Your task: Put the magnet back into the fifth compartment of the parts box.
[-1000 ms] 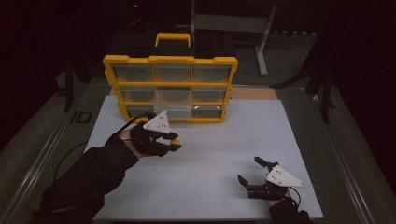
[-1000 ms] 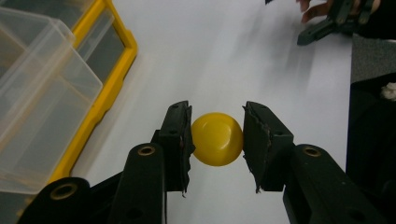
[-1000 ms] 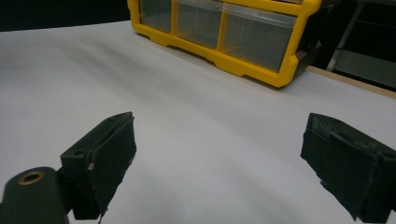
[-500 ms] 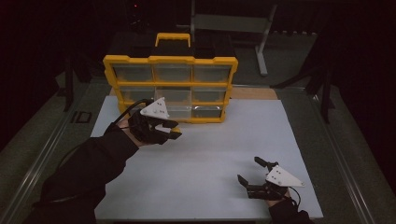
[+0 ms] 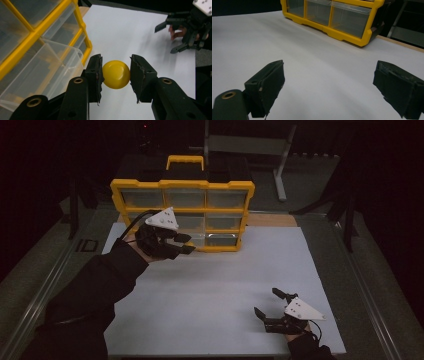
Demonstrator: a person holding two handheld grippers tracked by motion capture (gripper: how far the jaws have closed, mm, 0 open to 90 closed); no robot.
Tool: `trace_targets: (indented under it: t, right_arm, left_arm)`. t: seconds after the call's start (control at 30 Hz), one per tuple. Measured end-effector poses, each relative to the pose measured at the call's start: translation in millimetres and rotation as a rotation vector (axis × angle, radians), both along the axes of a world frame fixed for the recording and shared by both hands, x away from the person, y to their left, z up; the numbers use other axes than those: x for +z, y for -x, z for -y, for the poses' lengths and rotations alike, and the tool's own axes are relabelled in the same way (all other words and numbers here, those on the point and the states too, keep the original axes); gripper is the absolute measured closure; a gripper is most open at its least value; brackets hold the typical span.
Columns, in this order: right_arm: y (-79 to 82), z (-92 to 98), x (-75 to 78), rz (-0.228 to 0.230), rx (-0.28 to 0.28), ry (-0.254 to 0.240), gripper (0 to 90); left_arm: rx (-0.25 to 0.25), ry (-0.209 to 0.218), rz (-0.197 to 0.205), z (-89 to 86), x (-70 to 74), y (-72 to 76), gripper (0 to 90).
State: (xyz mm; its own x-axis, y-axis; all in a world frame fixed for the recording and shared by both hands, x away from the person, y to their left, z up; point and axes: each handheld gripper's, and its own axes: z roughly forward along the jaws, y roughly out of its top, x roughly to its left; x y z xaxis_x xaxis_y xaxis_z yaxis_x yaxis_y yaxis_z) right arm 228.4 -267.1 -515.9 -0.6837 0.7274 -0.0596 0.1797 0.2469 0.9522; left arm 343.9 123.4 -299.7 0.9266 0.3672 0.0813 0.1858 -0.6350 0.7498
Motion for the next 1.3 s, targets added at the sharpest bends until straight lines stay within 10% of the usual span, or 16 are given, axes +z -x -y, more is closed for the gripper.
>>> trace_targets:
  t: [0.7,1.3]
  right_arm:
    - [-0.1,-0.1,0.2,0.004,0.004,-0.001,10.0]
    - [-0.1,-0.4,0.0,0.004,0.008,-0.002,10.0]
  left_arm:
    - [0.103,0.075,-0.011,-3.0,16.9,-41.0,62.8]
    - [0.246,0.126,-0.055,-3.1,4.5,-73.8,62.8]
